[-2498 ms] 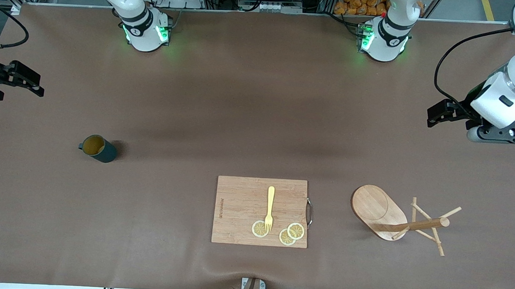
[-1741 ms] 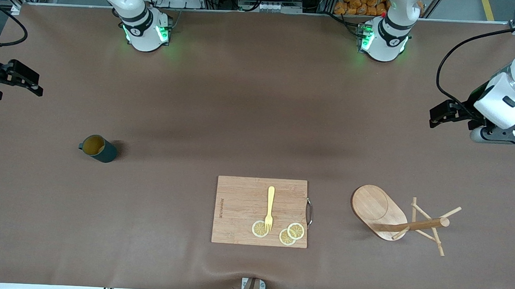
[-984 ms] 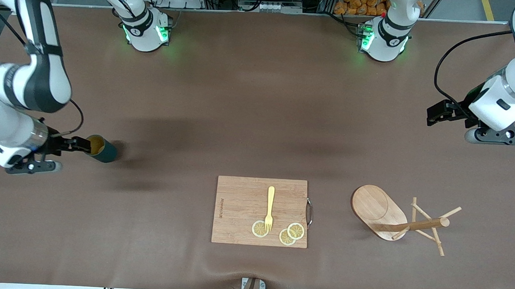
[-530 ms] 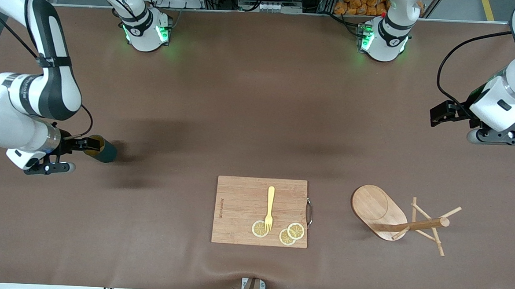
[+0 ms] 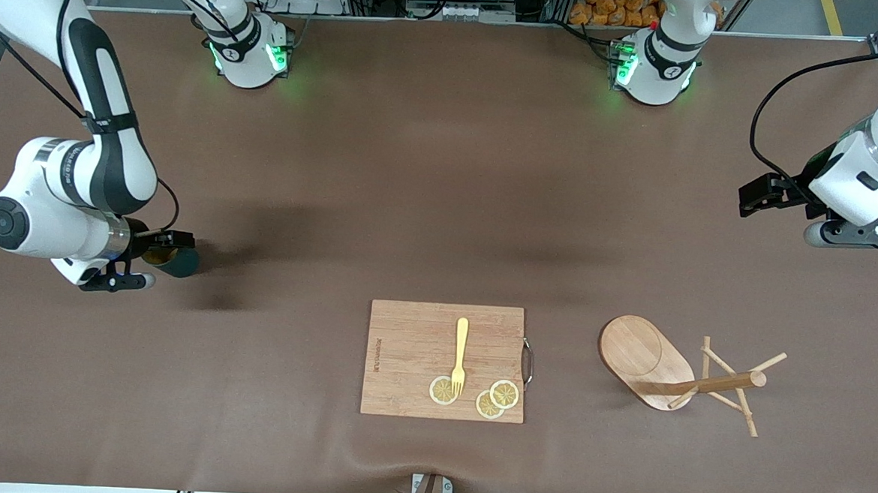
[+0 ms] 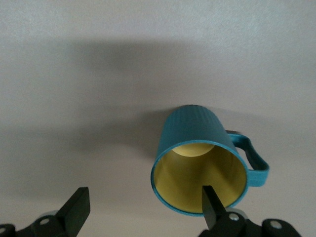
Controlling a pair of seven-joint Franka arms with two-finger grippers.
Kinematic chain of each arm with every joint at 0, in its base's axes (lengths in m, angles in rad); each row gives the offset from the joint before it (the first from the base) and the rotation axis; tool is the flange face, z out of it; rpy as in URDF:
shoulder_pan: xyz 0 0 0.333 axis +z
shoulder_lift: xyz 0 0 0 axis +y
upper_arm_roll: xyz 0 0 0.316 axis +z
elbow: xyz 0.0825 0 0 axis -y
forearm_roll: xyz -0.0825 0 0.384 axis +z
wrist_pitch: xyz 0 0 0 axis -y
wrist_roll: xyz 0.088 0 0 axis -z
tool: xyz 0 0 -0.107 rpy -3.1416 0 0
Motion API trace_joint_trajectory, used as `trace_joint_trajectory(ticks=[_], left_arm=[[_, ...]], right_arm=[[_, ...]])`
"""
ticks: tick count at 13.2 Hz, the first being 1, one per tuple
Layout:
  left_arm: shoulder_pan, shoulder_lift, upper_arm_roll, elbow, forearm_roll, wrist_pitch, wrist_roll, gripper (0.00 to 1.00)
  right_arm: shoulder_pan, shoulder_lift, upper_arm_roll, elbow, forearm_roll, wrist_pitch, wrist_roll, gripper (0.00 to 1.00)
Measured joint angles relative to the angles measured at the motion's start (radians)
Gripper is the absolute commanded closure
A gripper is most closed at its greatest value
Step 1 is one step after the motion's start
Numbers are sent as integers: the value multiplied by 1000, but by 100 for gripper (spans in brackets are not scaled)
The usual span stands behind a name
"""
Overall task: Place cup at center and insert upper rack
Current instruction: 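Close the right gripper on the teal mug rim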
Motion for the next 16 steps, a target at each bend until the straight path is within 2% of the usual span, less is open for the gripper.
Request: trace_joint_trajectory(ticks=[6,7,8,9,12,16], left_arm=[[-3,1,-2,0,0,0,0,0],[-3,1,-2,0,0,0,0,0],[-3,1,-2,0,0,0,0,0],[-3,1,-2,0,0,0,0,0],[-4,1,-3,0,0,0,-28,0],[-6,1,-4,0,0,0,-48,0]], right_arm=[[0,28,1,-5,3,80,0,0],[1,35,2,-5,3,92,0,5],[1,41,3,-5,3,98,-1,12],[3,47,4,-5,3,103,-2,24],[15,51,6,-5,3,112,-35,67],[16,51,0,-5,3,114,-128,99]])
